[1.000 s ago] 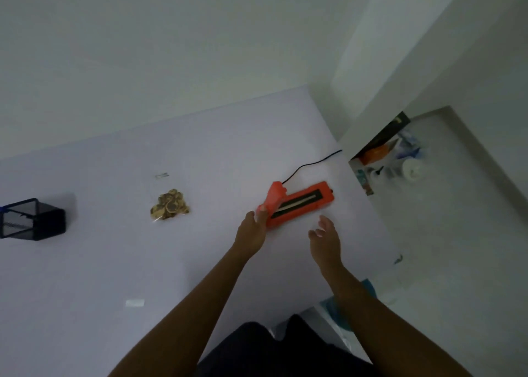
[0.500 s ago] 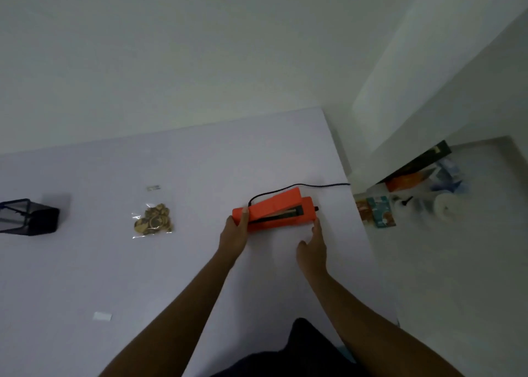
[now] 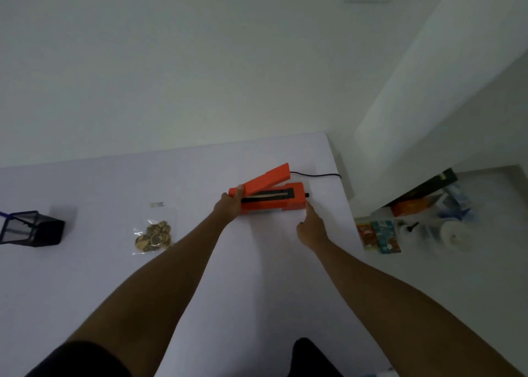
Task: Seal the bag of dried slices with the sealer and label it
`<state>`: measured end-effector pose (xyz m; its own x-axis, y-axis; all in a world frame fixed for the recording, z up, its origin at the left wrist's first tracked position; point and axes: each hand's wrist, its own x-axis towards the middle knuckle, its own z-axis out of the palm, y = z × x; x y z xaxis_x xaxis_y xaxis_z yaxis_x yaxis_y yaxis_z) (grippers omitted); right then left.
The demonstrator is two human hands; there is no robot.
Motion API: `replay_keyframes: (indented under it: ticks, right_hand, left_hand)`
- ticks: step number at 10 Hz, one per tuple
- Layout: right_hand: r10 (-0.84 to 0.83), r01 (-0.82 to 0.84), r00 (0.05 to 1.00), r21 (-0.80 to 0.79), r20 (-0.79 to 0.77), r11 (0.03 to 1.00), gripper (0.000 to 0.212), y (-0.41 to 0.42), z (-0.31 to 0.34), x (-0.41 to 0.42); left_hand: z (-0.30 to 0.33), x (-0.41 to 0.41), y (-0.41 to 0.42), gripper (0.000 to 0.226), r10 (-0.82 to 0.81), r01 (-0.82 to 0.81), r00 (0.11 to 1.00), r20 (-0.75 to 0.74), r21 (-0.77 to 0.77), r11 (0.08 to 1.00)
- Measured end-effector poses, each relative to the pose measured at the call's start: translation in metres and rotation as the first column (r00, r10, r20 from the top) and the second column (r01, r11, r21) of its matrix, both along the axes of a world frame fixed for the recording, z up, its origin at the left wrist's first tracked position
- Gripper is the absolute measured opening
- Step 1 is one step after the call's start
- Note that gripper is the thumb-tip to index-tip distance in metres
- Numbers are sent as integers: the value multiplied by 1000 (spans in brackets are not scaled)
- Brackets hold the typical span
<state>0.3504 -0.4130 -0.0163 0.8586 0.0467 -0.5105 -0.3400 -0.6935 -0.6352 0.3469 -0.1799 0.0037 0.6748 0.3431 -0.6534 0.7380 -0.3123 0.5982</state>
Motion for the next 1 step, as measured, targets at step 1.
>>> replay_keyframes:
  ticks: [1]
  right_hand:
    - [88, -86, 995, -63, 38, 994, 62, -9, 24, 10]
  left_hand:
    - [25, -11, 9, 83, -90, 87, 996, 10, 135, 987]
